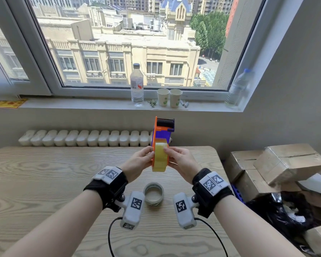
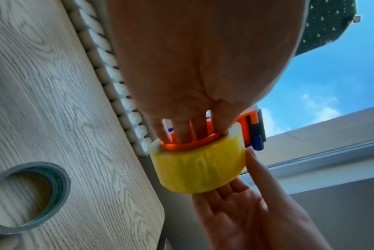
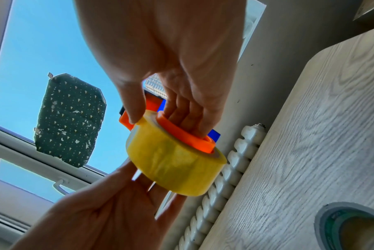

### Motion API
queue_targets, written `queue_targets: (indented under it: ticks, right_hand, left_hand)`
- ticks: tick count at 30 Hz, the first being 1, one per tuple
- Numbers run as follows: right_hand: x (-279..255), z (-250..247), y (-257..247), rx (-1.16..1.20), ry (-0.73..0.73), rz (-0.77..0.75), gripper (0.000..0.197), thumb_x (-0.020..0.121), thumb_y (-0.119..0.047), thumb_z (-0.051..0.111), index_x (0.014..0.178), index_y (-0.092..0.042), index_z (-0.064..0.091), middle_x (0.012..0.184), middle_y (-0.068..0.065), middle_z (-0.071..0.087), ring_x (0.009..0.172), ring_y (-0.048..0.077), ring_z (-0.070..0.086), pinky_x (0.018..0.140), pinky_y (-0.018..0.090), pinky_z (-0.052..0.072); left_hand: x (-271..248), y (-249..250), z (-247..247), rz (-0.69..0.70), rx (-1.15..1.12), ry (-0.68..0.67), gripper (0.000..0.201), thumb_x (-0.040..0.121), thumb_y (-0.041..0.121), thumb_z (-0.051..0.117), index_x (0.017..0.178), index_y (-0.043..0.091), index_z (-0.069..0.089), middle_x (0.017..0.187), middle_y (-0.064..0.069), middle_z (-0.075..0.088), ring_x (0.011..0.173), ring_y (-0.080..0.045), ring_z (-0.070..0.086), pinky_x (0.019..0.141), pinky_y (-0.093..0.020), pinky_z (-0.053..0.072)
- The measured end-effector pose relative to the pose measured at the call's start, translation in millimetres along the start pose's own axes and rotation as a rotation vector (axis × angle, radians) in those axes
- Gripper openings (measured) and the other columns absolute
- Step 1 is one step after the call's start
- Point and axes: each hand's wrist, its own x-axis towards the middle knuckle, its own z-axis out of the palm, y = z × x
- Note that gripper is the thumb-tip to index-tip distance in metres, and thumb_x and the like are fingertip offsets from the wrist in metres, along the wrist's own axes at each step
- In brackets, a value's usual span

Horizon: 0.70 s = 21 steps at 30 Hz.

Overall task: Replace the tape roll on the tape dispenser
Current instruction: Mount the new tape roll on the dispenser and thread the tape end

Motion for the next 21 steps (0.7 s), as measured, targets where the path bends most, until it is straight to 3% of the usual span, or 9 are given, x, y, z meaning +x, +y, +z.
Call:
queue_targets:
  ticks: [2,5,8,10,14,18,21]
  right_hand:
    - [2.7,2.2,-1.1,-0.019,0.052,0.030,0.031,0.092,-0.027,0.055,0.105,0.000,0.064,0.096,0.012,0.069,0.082,0.019,0.067,0.075,0.028,0.056]
    - [3.1,0.4,-3.4,-0.010,0.066,0.049,0.036,0.091,-0.032,0.055,0.104,0.000,0.065,0.093,0.010,0.070,0.083,0.020,0.067,0.072,0.028,0.056]
    - [0.0,-3.2,-1.2,-0.016,-0.043,-0.005,0.027,0.086,-0.010,0.062,0.111,0.001,0.062,0.106,0.017,0.066,0.092,0.023,0.065,0.083,0.030,0.054]
    - [-1.1,-5.0,0.8,-0.060,-0.052,-0.035,0.027,0.081,0.001,0.065,0.107,-0.002,0.063,0.105,0.017,0.067,0.092,0.023,0.066,0.083,0.029,0.055]
    - [0.9,-4.1,2.9,-0.105,0.025,-0.013,0.034,0.085,-0.017,0.065,0.112,0.003,0.062,0.114,0.022,0.066,0.097,0.027,0.066,0.089,0.036,0.054]
    - [2.8,1.0,-0.8,-0.105,0.139,0.065,0.044,0.089,-0.036,0.057,0.107,0.005,0.063,0.102,0.021,0.066,0.091,0.028,0.063,0.089,0.045,0.052]
    - [-0.5,-3.2,-1.3,-0.090,0.030,0.053,0.035,0.089,-0.028,0.058,0.108,0.001,0.063,0.107,0.021,0.066,0.096,0.027,0.064,0.088,0.040,0.053]
  left_hand:
    - [0.3,-1.1,1.8,-0.001,0.035,-0.002,0.036,0.098,0.010,0.033,0.127,-0.010,0.040,0.115,-0.020,0.051,0.106,-0.027,0.049,0.083,-0.020,0.051]
    - [1.0,-2.4,4.8,-0.003,0.042,0.001,0.035,0.098,0.012,0.034,0.127,-0.008,0.042,0.115,-0.021,0.051,0.105,-0.028,0.050,0.087,-0.025,0.049]
    - [1.2,-2.0,5.5,0.006,0.016,0.022,0.035,0.098,0.012,0.033,0.126,-0.007,0.043,0.114,-0.021,0.051,0.105,-0.030,0.050,0.087,-0.027,0.049]
    - [0.4,-0.9,5.0,0.005,-0.006,0.021,0.035,0.098,0.013,0.033,0.125,-0.008,0.042,0.114,-0.021,0.052,0.106,-0.030,0.050,0.088,-0.027,0.049]
    - [-1.4,0.0,4.5,-0.003,0.011,-0.004,0.037,0.098,0.013,0.033,0.128,-0.007,0.041,0.117,-0.022,0.052,0.108,-0.030,0.051,0.085,-0.023,0.052]
    - [-3.1,0.4,9.3,-0.039,0.015,-0.050,0.037,0.098,0.014,0.034,0.129,-0.006,0.042,0.115,-0.022,0.052,0.104,-0.030,0.051,0.080,-0.021,0.053]
    - [-3.1,0.0,9.5,-0.054,-0.006,-0.023,0.037,0.098,0.017,0.035,0.129,-0.001,0.044,0.119,-0.026,0.054,0.104,-0.029,0.054,0.084,-0.024,0.052]
